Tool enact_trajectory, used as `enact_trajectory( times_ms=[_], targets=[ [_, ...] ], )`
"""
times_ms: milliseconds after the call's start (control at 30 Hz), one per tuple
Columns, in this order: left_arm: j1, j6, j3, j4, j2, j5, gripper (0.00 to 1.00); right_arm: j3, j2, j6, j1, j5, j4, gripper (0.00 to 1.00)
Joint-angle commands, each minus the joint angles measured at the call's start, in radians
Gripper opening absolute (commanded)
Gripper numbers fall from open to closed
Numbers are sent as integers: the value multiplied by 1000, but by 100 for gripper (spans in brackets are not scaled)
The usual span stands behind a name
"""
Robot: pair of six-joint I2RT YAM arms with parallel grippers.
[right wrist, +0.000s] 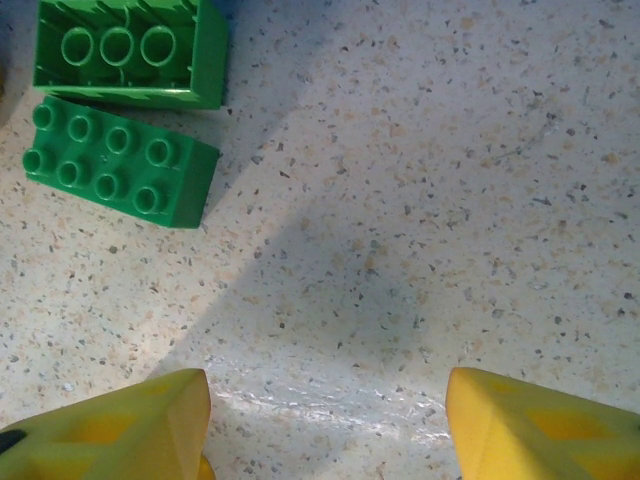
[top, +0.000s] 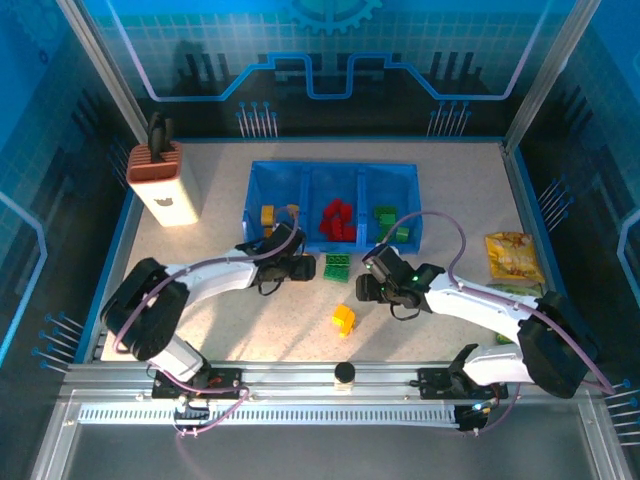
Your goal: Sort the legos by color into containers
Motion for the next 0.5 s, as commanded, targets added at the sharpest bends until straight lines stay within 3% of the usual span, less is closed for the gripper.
enact_trajectory(
  times_ms=[0, 133, 267, 467],
  targets=[
    [-20, 60, 51, -71, 39, -66, 62, -16, -19, 24, 0, 9, 3, 65],
    [-24, 67, 62, -64, 62, -63, 52, -23, -21, 26, -2, 8, 10, 65],
    [-32, 70, 65, -72, 61, -75, 37, -24, -22, 24, -5, 6, 10, 65],
    [-84, 55, 45, -138, -32, -123, 30, -34, -41, 22, -9, 10, 7, 65]
  ],
)
